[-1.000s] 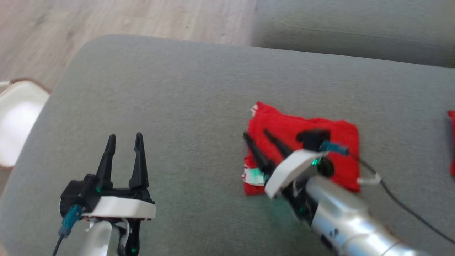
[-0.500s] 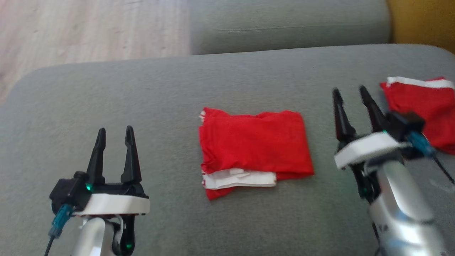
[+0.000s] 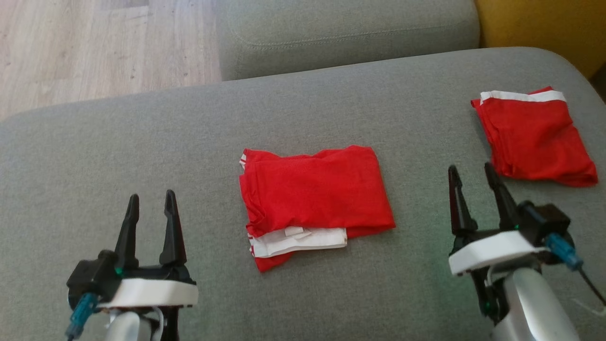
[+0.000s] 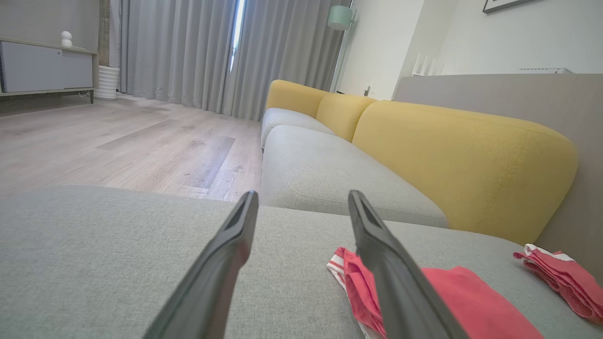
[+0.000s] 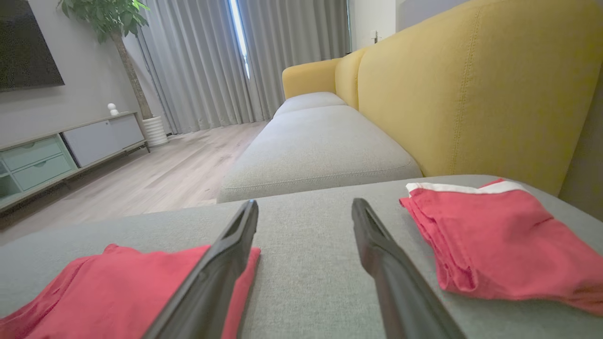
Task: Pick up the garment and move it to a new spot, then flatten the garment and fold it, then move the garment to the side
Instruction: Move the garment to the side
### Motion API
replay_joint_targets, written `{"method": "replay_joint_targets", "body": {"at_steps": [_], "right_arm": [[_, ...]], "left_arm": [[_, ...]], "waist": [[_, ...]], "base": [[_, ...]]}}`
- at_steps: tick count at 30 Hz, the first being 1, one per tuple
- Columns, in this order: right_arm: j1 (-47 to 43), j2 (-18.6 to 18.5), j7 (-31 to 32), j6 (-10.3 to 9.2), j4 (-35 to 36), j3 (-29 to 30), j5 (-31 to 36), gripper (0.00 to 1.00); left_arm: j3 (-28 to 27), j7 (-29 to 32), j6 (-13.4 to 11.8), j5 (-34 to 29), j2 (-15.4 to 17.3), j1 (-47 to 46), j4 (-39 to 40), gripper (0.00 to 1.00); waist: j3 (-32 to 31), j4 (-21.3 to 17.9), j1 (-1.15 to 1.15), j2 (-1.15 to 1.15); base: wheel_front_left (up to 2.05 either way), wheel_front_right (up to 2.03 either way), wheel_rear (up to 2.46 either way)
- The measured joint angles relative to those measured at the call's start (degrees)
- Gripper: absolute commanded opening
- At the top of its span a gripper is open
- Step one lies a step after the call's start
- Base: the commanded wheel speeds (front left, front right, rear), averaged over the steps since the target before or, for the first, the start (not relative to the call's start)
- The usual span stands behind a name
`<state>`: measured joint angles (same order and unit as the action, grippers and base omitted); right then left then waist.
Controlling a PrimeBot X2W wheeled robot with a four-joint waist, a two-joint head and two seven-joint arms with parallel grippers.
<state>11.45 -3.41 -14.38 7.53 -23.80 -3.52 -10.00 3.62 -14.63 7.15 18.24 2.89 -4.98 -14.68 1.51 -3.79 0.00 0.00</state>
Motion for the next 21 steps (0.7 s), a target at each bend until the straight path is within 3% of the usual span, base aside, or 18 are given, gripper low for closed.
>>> {"method": "replay_joint_targets", "body": {"at_steps": [21], "right_arm": [[-1.6, 0.4, 0.0, 0.0, 0.7, 0.4, -2.6, 1.0]], "left_arm": [[0.2, 0.0, 0.0, 0.1, -0.1, 0.9, 0.2, 1.0]], "waist": [[0.3, 0.7, 0.0, 0.0]], "base": [[0.0, 0.0, 0.0]]}}
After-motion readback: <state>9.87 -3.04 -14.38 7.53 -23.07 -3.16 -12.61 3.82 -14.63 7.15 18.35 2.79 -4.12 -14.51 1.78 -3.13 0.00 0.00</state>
